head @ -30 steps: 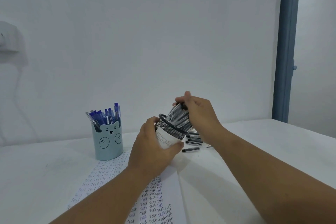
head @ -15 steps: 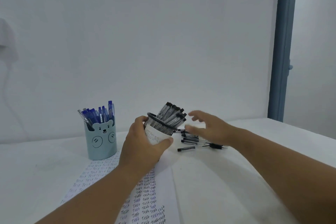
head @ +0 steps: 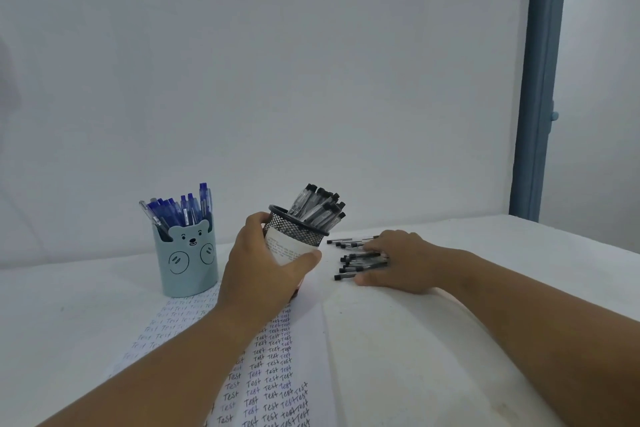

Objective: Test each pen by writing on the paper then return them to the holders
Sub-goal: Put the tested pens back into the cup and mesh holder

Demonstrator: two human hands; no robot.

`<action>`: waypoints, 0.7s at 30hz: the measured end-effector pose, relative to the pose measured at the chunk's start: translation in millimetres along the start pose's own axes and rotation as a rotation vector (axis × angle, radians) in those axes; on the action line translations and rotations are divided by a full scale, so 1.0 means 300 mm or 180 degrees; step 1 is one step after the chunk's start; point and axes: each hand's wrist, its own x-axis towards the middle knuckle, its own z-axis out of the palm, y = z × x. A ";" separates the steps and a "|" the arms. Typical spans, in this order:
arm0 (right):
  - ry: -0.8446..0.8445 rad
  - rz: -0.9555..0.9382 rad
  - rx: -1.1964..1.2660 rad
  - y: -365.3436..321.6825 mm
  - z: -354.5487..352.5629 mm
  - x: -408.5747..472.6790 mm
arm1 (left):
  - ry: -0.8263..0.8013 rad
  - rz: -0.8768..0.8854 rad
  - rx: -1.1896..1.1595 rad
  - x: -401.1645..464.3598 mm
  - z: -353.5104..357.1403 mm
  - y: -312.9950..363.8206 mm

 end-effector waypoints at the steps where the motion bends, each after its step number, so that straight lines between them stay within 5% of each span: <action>1: -0.0017 0.0036 0.0016 -0.002 -0.001 0.003 | -0.0001 0.0000 -0.0002 -0.001 -0.001 0.001; 21: -0.0012 -0.0399 0.0256 -0.074 -0.029 -0.026 | -0.0038 -0.0067 -0.0089 -0.007 -0.007 0.006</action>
